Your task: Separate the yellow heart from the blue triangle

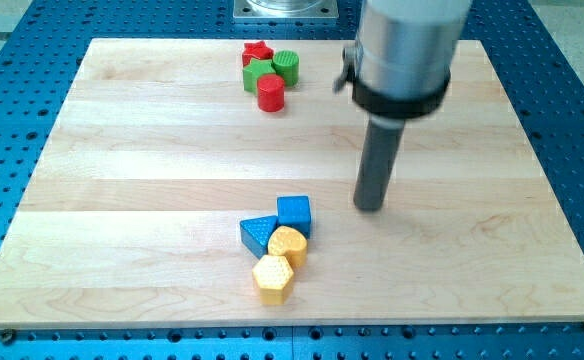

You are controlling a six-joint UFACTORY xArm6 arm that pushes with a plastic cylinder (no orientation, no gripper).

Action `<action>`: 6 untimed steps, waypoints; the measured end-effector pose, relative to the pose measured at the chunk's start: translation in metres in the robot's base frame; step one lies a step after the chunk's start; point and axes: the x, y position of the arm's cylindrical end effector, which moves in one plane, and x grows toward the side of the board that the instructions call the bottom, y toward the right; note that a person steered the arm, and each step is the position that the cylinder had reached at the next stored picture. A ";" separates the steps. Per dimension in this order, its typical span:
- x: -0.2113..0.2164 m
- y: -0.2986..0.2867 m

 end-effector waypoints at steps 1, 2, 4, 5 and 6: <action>0.036 -0.027; 0.039 -0.063; 0.039 -0.120; 0.039 -0.157; 0.023 -0.158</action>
